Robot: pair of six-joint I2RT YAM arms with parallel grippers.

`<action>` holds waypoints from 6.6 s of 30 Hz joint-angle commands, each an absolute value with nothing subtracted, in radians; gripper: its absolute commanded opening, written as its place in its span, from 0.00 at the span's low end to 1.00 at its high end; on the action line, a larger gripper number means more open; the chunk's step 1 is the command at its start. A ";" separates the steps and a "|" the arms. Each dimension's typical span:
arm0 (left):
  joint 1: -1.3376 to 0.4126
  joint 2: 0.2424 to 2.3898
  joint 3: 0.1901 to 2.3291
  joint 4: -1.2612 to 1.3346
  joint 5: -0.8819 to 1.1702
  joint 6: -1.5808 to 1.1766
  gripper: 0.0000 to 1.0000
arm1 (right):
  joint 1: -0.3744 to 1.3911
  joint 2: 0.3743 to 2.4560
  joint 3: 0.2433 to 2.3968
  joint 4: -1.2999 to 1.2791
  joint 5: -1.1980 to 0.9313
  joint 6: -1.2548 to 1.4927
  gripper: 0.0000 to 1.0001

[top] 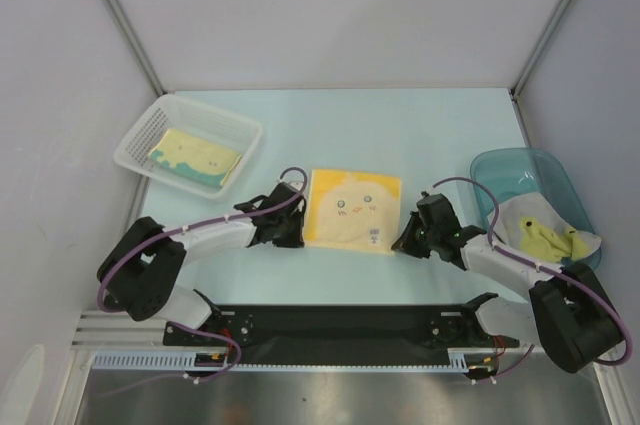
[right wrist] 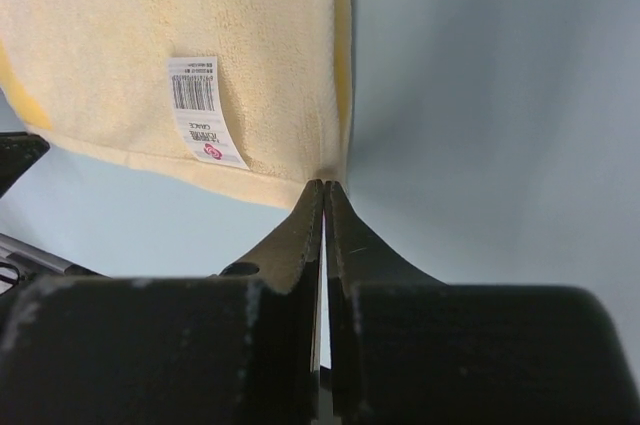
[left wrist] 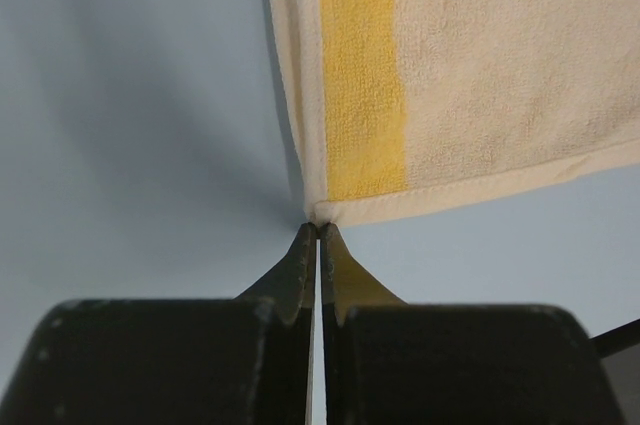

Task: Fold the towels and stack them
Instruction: Fold the towel

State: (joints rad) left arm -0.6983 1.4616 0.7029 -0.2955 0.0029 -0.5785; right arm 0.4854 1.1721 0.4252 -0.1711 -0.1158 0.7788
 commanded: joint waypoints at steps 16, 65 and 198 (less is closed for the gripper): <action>-0.614 1.481 1.093 -0.448 0.046 -0.393 0.39 | 0.344 1.158 0.667 -0.281 -0.285 0.525 0.31; -0.411 2.147 1.802 -0.595 0.443 0.230 0.47 | 0.132 1.865 1.293 -0.405 -0.528 -0.064 0.52; -0.410 2.275 2.113 -0.821 0.413 0.422 0.00 | 0.092 1.881 1.338 -0.336 -0.400 -0.152 0.00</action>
State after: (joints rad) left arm -0.4057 2.4416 2.1517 -0.8726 0.4442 0.4191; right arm 0.0914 1.9511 1.3441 -0.3706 -0.4492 -0.1402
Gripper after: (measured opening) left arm 0.012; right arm 0.060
